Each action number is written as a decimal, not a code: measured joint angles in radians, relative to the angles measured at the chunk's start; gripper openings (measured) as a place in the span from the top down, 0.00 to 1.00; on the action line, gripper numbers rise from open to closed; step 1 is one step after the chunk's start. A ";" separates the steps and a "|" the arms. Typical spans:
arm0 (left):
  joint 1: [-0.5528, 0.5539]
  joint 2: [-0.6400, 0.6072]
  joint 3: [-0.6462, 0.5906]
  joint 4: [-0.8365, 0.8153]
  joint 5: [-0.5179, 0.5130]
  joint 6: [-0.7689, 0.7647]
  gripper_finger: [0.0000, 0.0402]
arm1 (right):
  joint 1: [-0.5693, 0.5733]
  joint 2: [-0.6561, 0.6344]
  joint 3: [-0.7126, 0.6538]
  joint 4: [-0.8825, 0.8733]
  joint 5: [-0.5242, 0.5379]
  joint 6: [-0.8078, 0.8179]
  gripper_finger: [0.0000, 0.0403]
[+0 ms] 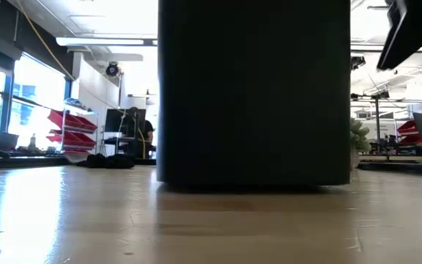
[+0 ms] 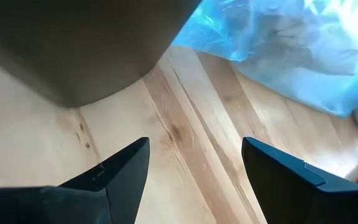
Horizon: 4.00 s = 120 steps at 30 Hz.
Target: Place trash/remove bag and relplace
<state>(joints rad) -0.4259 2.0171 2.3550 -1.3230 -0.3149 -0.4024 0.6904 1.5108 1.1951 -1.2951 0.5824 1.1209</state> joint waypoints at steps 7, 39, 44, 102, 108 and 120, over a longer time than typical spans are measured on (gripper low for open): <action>0.001 -0.007 0.000 0.174 0.015 0.013 0.68 | 0.105 0.000 0.180 -0.178 0.090 0.157 0.39; -0.120 -0.118 0.001 0.036 -0.378 -0.039 0.67 | -0.224 0.055 0.519 0.464 -0.026 -1.240 0.39; -0.119 -0.118 0.001 0.039 -0.407 -0.020 0.67 | -0.239 0.050 0.560 0.464 0.066 -1.240 0.39; -0.067 -0.014 0.002 0.357 -0.787 0.565 0.67 | -0.156 0.129 1.114 0.196 0.161 -1.078 1.00; -0.055 -0.014 0.002 0.474 -0.805 0.749 0.67 | -0.151 0.130 1.115 0.196 0.090 -1.095 1.00; -0.074 -0.013 0.001 0.637 -0.642 1.391 0.67 | -0.151 0.140 1.114 0.131 -0.008 -1.054 1.00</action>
<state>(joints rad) -0.4998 2.0037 2.3562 -0.6860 -0.9571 0.9883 0.5392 1.6511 2.3093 -1.1640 0.5748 0.0670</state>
